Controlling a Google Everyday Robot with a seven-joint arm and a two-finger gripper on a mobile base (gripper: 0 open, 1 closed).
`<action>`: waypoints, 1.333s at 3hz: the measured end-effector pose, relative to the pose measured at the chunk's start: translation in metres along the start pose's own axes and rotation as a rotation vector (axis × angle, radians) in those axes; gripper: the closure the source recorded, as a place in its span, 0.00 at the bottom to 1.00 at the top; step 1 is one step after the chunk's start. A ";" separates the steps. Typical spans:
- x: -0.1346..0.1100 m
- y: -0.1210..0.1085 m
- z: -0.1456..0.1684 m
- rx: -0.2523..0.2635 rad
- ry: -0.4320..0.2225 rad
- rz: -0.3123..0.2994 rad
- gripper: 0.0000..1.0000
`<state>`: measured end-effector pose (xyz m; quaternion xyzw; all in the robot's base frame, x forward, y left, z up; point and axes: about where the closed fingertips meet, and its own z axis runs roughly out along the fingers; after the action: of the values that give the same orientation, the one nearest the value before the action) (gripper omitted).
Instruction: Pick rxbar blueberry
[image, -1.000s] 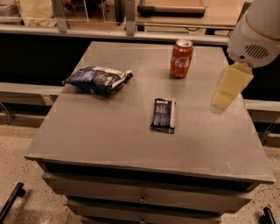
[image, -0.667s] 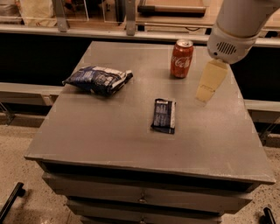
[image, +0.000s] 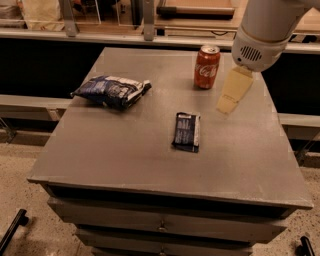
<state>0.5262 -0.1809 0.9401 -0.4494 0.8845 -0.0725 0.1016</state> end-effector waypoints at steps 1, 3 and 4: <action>-0.018 0.018 0.012 -0.038 0.020 0.046 0.00; -0.051 0.068 0.034 -0.087 0.081 0.255 0.00; -0.053 0.066 0.034 -0.082 0.067 0.261 0.00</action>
Offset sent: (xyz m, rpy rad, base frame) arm -0.0299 0.0971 -0.0547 0.0346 0.1640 -0.2957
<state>0.5130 -0.1007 0.8990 -0.3316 0.9406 -0.0373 0.0621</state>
